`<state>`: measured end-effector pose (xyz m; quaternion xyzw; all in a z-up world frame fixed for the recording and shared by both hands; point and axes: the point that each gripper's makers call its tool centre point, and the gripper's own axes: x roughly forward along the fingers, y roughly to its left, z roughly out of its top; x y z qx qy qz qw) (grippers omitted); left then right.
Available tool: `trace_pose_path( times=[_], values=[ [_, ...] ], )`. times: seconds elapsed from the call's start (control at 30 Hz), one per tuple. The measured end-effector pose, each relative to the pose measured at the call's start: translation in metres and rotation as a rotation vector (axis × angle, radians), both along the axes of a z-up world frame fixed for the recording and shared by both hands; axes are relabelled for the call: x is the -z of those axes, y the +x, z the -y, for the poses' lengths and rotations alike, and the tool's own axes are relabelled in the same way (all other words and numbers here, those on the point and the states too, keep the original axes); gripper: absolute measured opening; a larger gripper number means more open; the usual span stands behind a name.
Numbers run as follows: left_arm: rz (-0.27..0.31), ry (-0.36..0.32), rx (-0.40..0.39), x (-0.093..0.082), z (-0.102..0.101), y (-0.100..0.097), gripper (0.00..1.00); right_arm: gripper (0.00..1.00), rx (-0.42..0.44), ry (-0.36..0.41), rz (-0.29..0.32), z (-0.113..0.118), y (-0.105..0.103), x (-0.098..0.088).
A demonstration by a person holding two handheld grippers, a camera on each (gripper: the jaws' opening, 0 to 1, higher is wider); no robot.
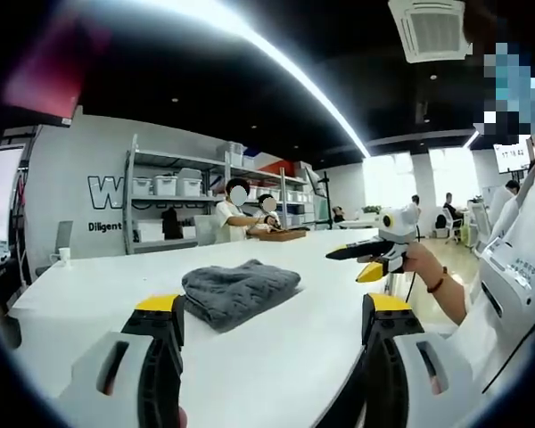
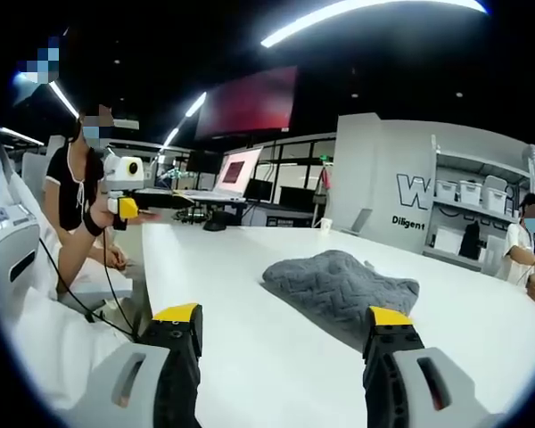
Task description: Open the folded towel by lifting each exposed corner and separating the folded layers until the towel lies flat within the target outline without major curled edges
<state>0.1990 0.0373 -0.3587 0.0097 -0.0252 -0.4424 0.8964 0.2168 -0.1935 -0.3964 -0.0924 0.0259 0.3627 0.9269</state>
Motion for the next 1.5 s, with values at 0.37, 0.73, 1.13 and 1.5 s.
trace_pose_path(
  times=[0.37, 0.73, 1.13, 1.5],
  values=[
    [-0.022, -0.020, -0.002, 0.003, 0.009, 0.003, 0.76, 0.72, -0.014, -0.021, 0.025, -0.006, -0.002, -0.005],
    [-0.061, 0.000, 0.008, 0.016, 0.018, 0.010, 0.77, 0.72, -0.011, -0.008, 0.040, 0.000, 0.001, -0.010],
    [-0.072, 0.000, 0.022, 0.014, 0.023, 0.015, 0.77, 0.71, -0.018, -0.018, 0.031, -0.001, 0.010, -0.009],
    [-0.086, 0.001, 0.041, 0.014, 0.026, 0.019, 0.76, 0.70, -0.013, -0.007, 0.037, -0.002, 0.013, -0.016]
  ],
)
